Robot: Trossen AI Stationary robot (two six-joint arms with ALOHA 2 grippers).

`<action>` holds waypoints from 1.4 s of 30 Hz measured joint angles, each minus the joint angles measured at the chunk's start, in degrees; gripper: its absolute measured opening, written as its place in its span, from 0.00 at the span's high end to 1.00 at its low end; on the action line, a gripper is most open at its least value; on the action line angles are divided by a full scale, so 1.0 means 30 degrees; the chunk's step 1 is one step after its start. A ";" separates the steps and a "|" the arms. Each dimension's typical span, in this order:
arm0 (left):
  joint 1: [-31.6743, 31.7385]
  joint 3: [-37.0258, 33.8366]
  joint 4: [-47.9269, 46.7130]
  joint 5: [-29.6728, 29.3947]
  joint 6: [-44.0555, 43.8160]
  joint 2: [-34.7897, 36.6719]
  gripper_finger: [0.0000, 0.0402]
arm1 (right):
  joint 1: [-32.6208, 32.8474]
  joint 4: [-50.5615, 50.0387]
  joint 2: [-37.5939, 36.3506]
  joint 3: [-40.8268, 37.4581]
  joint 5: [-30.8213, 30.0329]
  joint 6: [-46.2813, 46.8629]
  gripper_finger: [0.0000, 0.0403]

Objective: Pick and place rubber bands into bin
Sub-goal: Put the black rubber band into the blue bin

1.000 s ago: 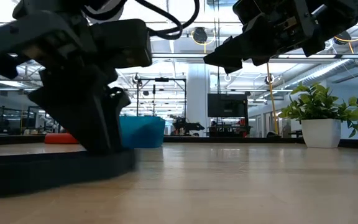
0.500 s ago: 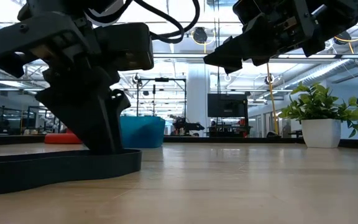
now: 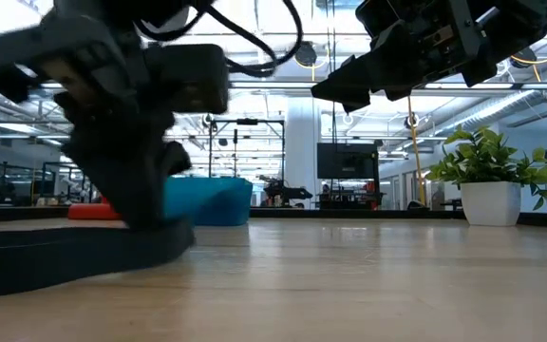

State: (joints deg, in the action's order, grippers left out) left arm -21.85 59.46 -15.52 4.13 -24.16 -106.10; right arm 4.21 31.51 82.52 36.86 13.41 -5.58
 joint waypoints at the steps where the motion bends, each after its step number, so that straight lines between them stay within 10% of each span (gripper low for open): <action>1: -0.0006 -0.0039 -0.0446 0.0159 0.0007 0.0259 0.98 | 0.0000 -0.0007 0.0000 0.0000 0.0000 0.0000 0.57; 12: 0.0009 -0.0001 -0.3087 -0.0686 -0.0485 0.5139 0.99 | 0.0000 0.0037 0.0000 -0.0007 0.0007 0.0000 0.57; 27: 0.2141 0.0001 -0.4020 -1.4059 0.2925 1.2300 0.98 | 0.0002 0.0009 0.0000 -0.0007 0.0000 -0.0003 0.57; 42: 0.7449 -0.0313 -0.4461 -1.3748 0.3467 1.0831 0.98 | 0.0004 -0.0007 0.0000 -0.0003 0.0000 -0.0007 0.57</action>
State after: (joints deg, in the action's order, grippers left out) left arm 0.50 58.52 -28.91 -37.11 -13.76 -73.61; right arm 4.22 31.48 82.52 36.85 13.41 -5.61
